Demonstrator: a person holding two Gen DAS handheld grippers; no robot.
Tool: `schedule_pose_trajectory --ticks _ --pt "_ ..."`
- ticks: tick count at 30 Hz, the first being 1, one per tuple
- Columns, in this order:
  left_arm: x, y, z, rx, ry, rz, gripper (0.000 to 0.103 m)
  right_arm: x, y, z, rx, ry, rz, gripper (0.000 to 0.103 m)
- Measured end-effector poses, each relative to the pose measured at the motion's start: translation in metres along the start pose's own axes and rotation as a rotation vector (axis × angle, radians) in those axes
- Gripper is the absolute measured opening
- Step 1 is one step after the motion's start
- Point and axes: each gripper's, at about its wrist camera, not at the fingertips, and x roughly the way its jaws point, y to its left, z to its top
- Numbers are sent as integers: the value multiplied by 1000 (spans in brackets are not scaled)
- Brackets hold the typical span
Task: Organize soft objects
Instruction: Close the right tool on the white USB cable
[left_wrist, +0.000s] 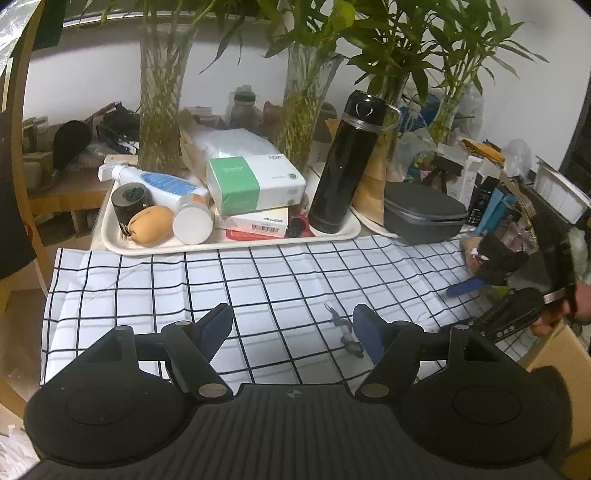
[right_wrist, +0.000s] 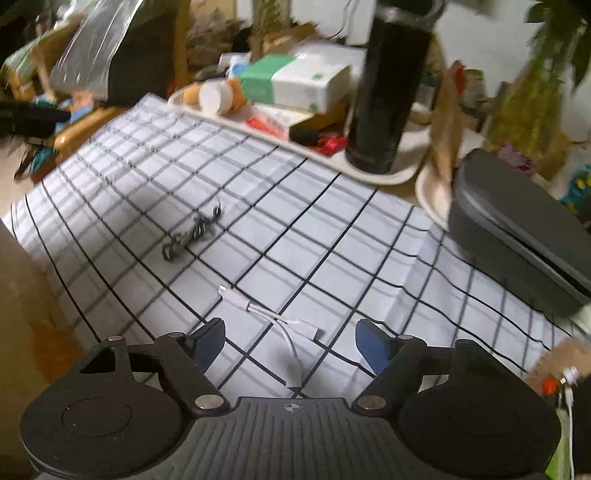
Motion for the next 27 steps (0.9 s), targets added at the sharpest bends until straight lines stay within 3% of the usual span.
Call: schedule_pose_trajectory --ticks 10,13,15,18,22,27 --pt "10 8 3 -57 11 -14 71 41 9 9 -167 73 -24 56" --pt "10 7 3 -46 5 -13 71 47 4 13 -137 63 12 49" --pt "10 6 2 -33 6 -9 71 48 0 17 -102 61 30 24" --pt "10 4 1 -22 6 -8 71 51 -4 20 -42 68 -19 7" --pt "9 3 1 -20 2 -11 71 50 -10 20 15 80 -30 7" --pt "9 3 0 -15 2 -2 71 49 -5 18 -18 94 -35 8"
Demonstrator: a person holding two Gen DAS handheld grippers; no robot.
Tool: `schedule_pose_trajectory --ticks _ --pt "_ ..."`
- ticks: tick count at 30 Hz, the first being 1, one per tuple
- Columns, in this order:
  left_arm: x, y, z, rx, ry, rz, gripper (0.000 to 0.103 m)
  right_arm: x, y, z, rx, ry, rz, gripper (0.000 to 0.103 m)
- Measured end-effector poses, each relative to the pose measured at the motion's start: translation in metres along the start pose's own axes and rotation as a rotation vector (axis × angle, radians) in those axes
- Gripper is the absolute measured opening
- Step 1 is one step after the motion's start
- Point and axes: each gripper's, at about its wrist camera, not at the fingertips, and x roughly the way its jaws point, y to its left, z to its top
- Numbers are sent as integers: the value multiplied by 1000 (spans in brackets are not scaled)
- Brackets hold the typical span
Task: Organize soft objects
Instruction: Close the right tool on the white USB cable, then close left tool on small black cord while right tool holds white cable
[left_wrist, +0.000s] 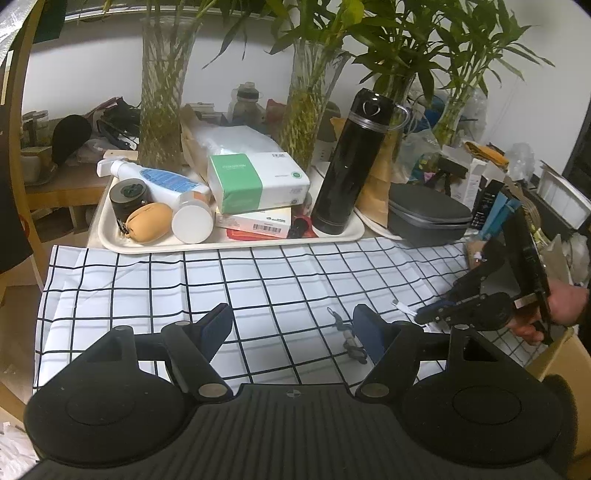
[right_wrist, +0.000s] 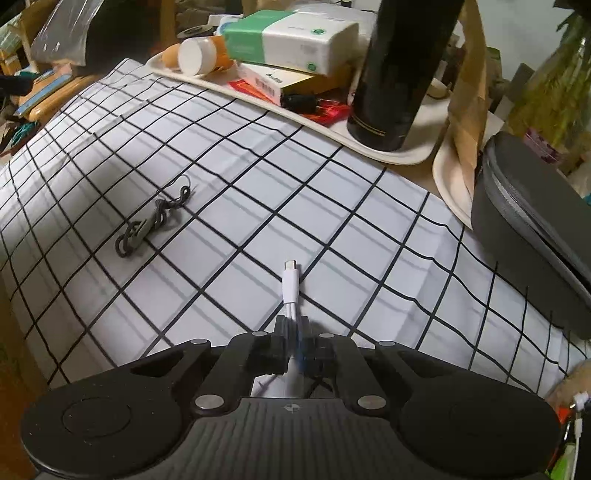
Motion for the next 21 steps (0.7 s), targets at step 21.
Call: schedule_pose_trajectory --ticks 21 --pt "-15 -25 40 6 59 24 72 -41 6 6 45 -74 -23 6"
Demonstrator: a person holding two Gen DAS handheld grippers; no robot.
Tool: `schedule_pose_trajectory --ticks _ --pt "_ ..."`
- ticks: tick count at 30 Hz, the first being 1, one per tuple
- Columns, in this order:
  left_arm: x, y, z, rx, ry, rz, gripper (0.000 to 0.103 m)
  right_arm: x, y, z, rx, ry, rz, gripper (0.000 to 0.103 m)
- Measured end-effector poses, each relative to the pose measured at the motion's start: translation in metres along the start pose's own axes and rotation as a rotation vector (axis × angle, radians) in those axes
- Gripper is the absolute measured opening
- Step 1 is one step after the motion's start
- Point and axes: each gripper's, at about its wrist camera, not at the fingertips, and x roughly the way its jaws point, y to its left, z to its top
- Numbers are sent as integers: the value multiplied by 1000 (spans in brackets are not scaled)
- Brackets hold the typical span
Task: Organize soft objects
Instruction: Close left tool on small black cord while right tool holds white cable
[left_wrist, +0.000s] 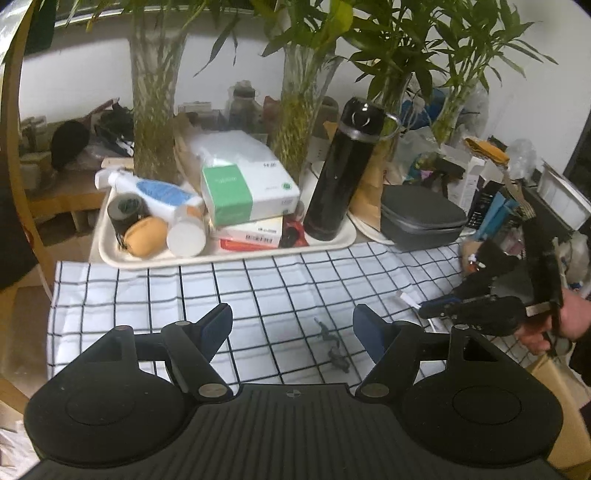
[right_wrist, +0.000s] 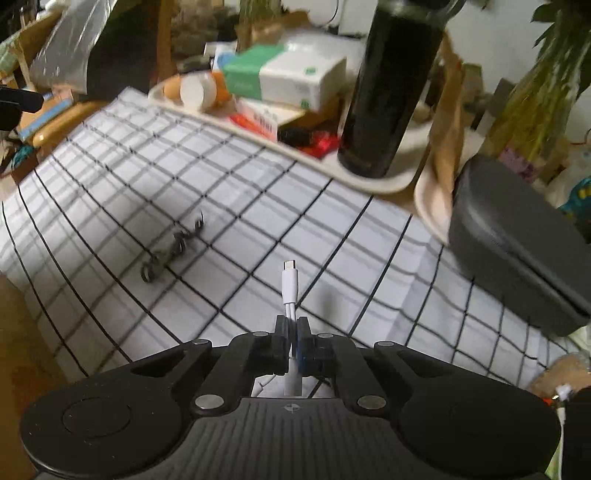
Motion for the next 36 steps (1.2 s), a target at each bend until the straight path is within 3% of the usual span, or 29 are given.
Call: schedule_pose_trajectory --ticks 2,8,11,15,19,23,27,33,36 --pt "1 -8 10 3 25 -5 72 -12 -1 3 16 -24 -7 6" --pt "36 -34 27 14 221 15 72 -51 -3 3 72 -86 -59 6" --pt "65 -40 28 -46 317 -7 71 -71 -2 -3 119 -116 -77 6" --pt "115 -45 30 -102 505 -10 71 -93 -1 -16 181 -154 -68 6" --pt "151 -42 27 -144 592 25 70 -111 1 -25 238 -193 -61 6" --pt "175 -46 21 -128 639 35 68 -125 2 -33 259 -219 -48 6" --pt "194 -47 15 -118 690 78 55 -135 -4 -40 292 -237 -50 6" --pt "208 -47 10 -59 701 123 52 -141 -9 -44 316 -258 -34 6" --pt "209 -49 9 -36 696 123 38 -140 -10 -44 313 -257 -27 6"
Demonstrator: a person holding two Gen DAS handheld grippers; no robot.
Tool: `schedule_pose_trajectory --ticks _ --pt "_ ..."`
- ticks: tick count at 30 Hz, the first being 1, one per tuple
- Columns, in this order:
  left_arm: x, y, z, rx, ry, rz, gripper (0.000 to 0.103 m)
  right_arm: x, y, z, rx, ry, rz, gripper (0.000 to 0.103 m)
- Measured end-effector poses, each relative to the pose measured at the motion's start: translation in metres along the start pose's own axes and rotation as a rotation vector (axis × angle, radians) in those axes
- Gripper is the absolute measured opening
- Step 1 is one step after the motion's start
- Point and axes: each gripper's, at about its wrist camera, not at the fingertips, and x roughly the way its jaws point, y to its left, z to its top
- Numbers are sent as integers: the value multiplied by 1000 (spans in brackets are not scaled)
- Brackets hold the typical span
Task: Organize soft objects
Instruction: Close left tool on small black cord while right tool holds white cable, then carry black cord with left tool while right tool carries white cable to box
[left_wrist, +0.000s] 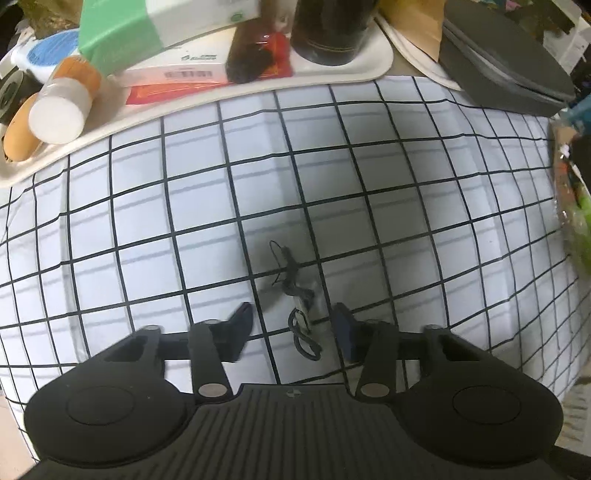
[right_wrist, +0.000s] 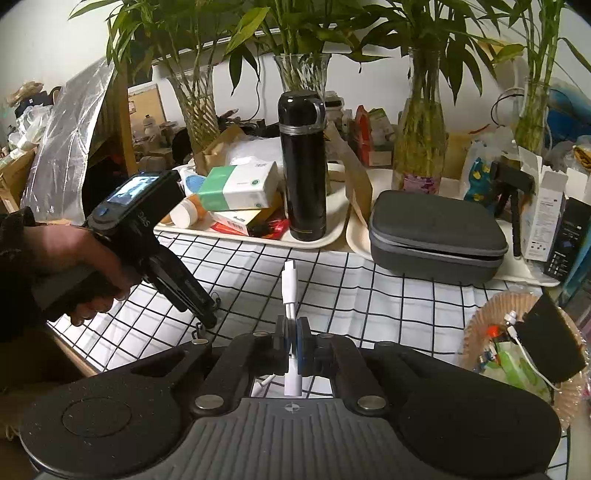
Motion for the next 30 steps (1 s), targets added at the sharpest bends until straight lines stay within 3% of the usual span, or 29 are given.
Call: schedule_pose_trajectory --ticks 3,6,14,30 --pt "3 -3 0 24 0 -12 25 -1 1 0 -1 -3 4 6" --pt "10 -6 -1 45 34 44 12 -1 2 0 1 -5 6 6" --pt "-10 -6 -5 69 -76 48 11 -3 5 2 -9 -1 -1 6" --pt "-121 -16 -58 193 -409 29 11 -23 10 6 24 -48 34 6"
